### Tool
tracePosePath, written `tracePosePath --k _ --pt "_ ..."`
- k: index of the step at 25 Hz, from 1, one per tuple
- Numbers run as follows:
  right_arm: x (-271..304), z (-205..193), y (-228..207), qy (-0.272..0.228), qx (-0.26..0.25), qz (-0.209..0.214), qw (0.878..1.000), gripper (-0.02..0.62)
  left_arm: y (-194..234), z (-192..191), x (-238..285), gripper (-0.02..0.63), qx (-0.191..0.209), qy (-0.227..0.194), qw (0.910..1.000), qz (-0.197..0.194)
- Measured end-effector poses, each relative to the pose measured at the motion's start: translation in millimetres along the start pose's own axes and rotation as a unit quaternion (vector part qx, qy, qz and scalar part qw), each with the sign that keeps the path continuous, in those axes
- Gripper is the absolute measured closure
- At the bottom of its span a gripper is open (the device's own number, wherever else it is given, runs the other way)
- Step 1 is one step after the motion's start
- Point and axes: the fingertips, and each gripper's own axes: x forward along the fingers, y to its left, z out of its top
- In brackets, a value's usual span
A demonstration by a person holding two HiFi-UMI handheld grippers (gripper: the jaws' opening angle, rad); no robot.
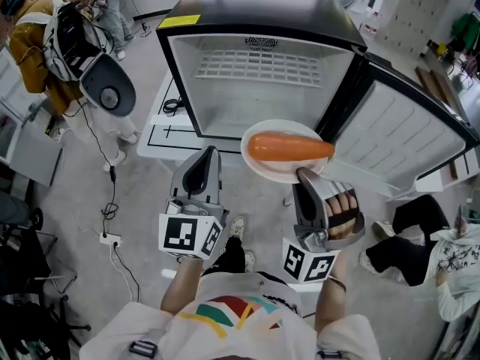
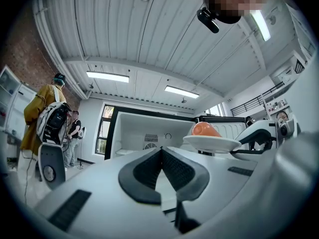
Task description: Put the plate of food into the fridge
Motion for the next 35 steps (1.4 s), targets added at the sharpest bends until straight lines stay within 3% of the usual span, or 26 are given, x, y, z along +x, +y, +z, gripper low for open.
tracePosePath --k 10,26,35 --pt "37.9 -5.5 -2.8 0.005 -0.004 0.000 1.000 0.554 12.1 -6.1 38.4 0.598 -0.012 -0.006 0.9998 -0.016" --pt "149.3 -0.6 -18.5 0.019 -0.024 -0.004 1.000 0.554 67.8 -12.7 130.7 0.598 -0.023 -0.009 0.9986 -0.046" --pt "196.8 -18.1 -28.6 0.040 -0.031 -0.004 0.999 0.552 83.5 -10.1 173.7 0.598 -0.022 -0.011 0.9979 -0.059"
